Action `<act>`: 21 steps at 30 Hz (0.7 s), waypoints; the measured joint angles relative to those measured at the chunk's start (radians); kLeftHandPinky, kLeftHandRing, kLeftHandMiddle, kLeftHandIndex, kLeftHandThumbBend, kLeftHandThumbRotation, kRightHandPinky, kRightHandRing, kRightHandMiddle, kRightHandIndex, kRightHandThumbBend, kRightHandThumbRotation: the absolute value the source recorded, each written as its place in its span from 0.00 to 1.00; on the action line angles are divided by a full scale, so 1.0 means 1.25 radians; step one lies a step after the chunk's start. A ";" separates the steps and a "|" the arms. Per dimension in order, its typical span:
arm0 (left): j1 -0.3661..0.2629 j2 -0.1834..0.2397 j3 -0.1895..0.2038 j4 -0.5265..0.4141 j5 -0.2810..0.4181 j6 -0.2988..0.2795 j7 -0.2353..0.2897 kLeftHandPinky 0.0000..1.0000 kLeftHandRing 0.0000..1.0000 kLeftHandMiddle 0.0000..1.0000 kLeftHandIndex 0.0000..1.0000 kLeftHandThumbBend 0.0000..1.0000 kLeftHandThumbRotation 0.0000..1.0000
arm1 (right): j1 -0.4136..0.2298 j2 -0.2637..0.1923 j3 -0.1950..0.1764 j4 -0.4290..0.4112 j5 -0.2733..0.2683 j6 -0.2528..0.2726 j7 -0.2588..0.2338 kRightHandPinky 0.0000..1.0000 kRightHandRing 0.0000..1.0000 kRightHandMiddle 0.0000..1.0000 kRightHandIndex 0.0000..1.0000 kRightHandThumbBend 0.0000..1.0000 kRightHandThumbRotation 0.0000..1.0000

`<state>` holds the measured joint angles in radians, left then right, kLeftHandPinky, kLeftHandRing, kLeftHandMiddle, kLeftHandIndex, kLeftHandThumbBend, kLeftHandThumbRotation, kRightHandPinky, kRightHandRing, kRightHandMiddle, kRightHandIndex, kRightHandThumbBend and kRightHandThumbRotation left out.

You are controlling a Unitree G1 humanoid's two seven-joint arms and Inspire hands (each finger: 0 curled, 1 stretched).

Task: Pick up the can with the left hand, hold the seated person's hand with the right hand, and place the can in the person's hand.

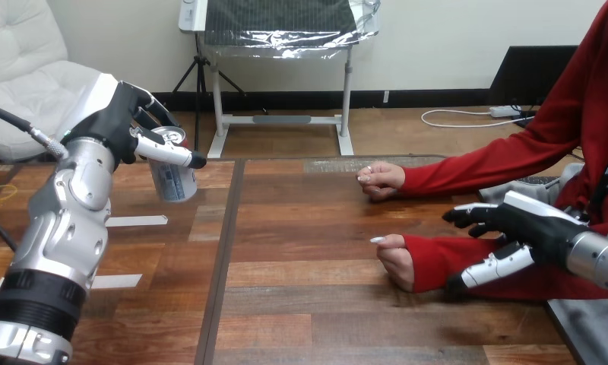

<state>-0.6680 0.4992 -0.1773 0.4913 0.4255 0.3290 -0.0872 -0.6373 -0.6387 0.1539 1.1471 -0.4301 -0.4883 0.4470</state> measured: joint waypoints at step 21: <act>0.000 0.000 0.000 0.000 -0.002 0.000 -0.003 0.31 0.36 0.43 0.43 0.79 0.00 | -0.015 0.000 0.026 0.000 -0.018 0.062 0.014 0.81 0.91 0.94 0.93 1.00 0.10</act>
<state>-0.6680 0.4998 -0.1772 0.4914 0.4229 0.3290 -0.0908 -0.6559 -0.6385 0.1864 1.1466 -0.4528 -0.4102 0.4648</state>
